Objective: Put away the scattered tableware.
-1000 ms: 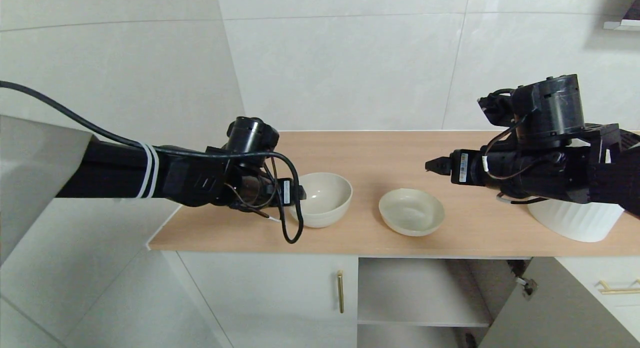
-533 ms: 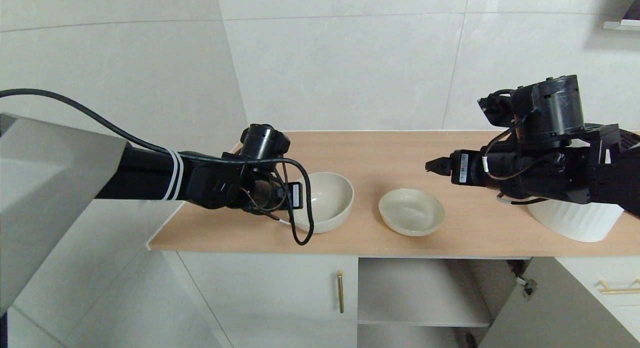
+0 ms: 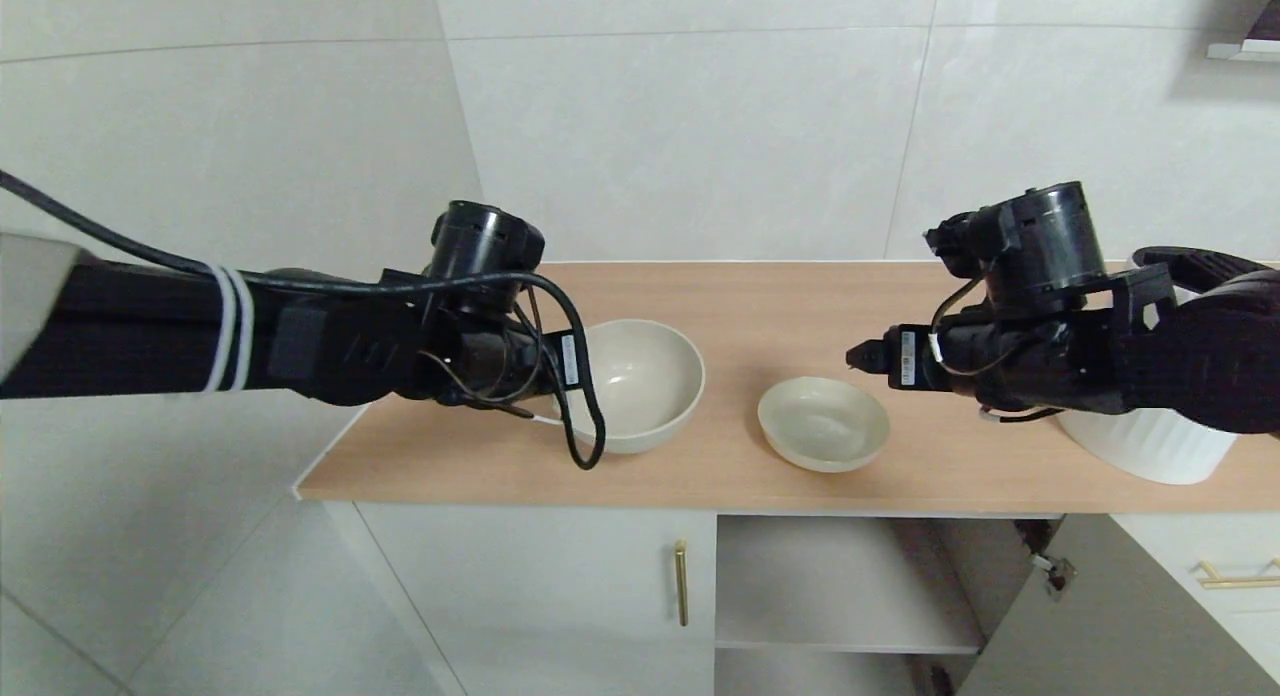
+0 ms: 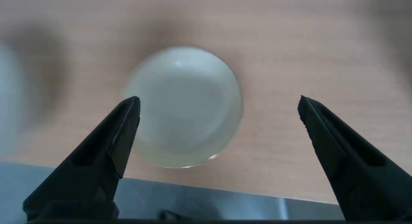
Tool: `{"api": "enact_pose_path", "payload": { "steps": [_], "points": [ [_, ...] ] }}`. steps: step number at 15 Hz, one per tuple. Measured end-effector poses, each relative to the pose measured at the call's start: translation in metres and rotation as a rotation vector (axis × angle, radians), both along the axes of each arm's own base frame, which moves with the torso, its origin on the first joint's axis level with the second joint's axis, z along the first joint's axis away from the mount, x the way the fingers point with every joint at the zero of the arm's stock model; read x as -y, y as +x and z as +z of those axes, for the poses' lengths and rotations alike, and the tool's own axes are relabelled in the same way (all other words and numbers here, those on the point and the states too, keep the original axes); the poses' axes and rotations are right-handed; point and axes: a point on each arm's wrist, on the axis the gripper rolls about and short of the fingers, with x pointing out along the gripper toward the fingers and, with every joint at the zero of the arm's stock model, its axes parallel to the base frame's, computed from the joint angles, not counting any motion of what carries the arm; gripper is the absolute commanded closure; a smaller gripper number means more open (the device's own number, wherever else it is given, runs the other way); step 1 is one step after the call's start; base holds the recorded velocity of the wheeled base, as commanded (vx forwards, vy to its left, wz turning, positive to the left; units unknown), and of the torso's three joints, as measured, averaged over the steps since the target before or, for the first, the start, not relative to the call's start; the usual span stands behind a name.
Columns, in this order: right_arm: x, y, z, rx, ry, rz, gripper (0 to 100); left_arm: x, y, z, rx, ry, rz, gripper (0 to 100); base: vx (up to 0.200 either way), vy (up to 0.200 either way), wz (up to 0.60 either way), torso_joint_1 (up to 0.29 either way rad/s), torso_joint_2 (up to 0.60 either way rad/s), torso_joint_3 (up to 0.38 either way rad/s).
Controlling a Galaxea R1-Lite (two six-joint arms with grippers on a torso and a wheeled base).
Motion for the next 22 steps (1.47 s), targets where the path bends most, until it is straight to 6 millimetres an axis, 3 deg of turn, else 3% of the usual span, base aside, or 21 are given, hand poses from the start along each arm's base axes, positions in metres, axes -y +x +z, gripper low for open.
{"api": "enact_pose_path", "payload": {
  "steps": [5,9,13,14,22],
  "points": [
    [-0.004,0.034,-0.035,-0.082,-0.049,-0.075,0,-0.016,-0.034,0.040,0.085,-0.049,-0.010,100,0.000,0.000,0.00,0.000,0.00,0.000],
    [0.005,0.057,-0.059,-0.139,-0.076,-0.124,0,-0.019,-0.041,0.048,0.106,-0.059,-0.011,100,0.000,0.000,0.00,0.000,0.00,0.000],
    [0.006,0.065,-0.073,-0.170,-0.085,-0.130,0,-0.020,-0.041,0.049,0.109,-0.060,-0.011,100,0.000,0.000,0.00,0.000,0.00,0.000],
    [0.006,0.066,-0.075,-0.175,-0.086,-0.129,100,-0.020,-0.041,0.049,0.109,-0.061,-0.010,100,0.000,0.000,0.00,0.000,0.00,0.000],
    [0.003,0.071,-0.083,-0.187,-0.067,-0.139,100,-0.020,-0.042,0.050,0.112,-0.062,-0.009,100,0.000,0.000,0.00,0.000,0.00,0.000]
  ]
}}
